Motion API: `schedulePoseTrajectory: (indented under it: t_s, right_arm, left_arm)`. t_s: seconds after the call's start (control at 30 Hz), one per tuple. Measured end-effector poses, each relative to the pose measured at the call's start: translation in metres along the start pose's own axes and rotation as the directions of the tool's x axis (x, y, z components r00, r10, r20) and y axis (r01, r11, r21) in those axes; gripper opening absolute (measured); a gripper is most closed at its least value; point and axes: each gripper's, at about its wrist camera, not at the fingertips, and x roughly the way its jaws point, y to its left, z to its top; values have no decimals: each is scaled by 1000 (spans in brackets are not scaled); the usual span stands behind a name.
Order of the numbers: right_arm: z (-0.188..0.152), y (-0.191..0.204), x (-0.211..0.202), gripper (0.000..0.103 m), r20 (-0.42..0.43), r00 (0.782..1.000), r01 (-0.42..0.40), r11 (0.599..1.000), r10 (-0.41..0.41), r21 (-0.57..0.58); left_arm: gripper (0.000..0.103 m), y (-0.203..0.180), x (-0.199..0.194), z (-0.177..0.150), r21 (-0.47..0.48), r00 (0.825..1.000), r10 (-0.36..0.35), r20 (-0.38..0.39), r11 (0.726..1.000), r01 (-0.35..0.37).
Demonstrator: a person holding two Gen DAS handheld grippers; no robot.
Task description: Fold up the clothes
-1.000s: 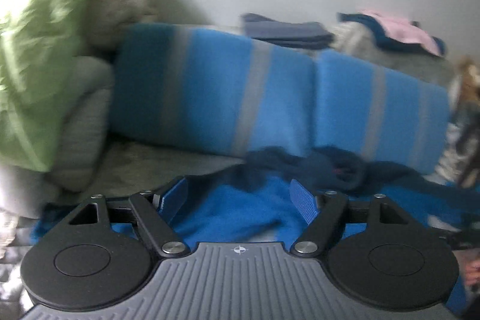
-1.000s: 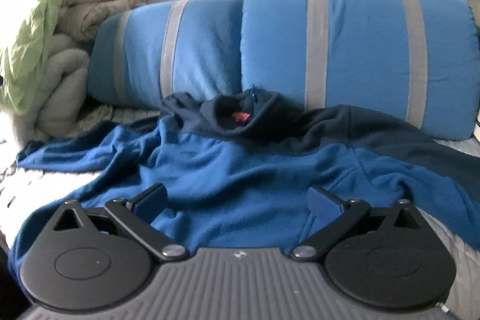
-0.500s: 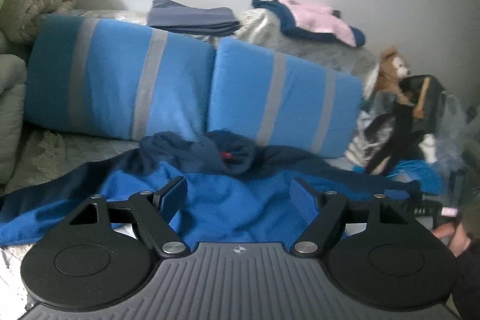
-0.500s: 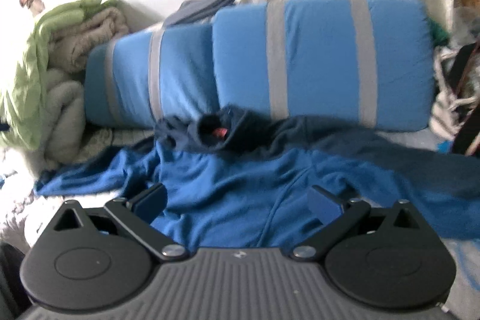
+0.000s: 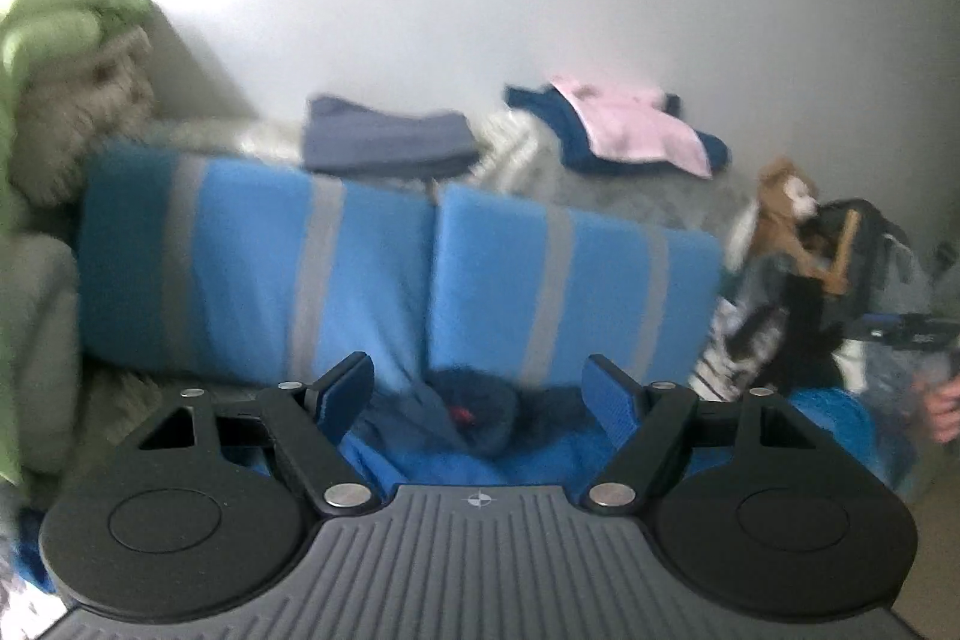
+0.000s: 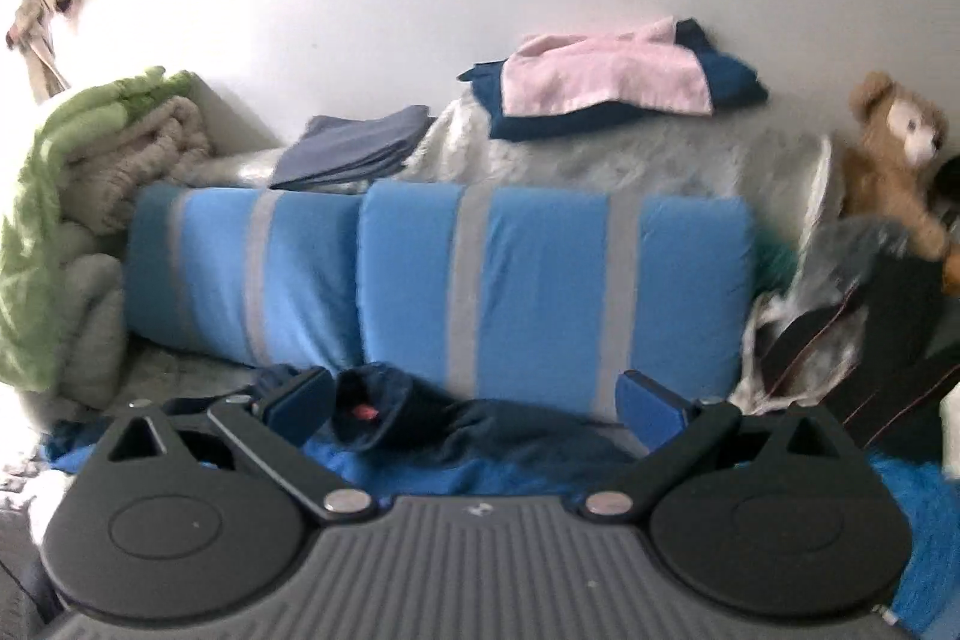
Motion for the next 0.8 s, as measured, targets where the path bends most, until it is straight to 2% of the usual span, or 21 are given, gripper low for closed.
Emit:
schedulePoseTrajectory:
  t_s: [0.1, 0.23, 0.4, 0.5, 0.6, 0.7, 0.8]
  right_arm:
    - [9, 6, 6, 103, 6, 999, 43, 996, -42, -81]
    - [3, 13, 30, 103, 52, 997, 62, 990, -56, -127]
    - [-39, 17, 96, 103, 46, 998, 36, 992, -30, -123]
    - [-67, 29, 143, 103, 18, 1000, 21, 986, -18, -168]
    - [-87, 37, 190, 103, -41, 999, -18, 991, 13, -132]
    - [-103, 50, 241, 103, -77, 995, -69, 992, 61, -108]
    - [-110, 71, 292, 102, -97, 993, -81, 991, 71, -104]
  left_arm:
    - [76, 6, 4, 1, 33, 999, 33, 7, 999, -33]
    - [77, 10, 22, -8, 160, 997, 71, 21, 984, -74]
    - [77, 30, 63, -37, 166, 997, 78, 9, 983, -78]
    - [77, 38, 91, -51, 242, 995, 97, -10, 966, -92]
    - [77, 44, 118, -62, 283, 993, 117, 7, 952, -115]
    - [77, 54, 139, -68, 249, 995, 96, 13, 964, -97]
    - [77, 60, 161, -78, 198, 998, 65, -4, 978, -63]
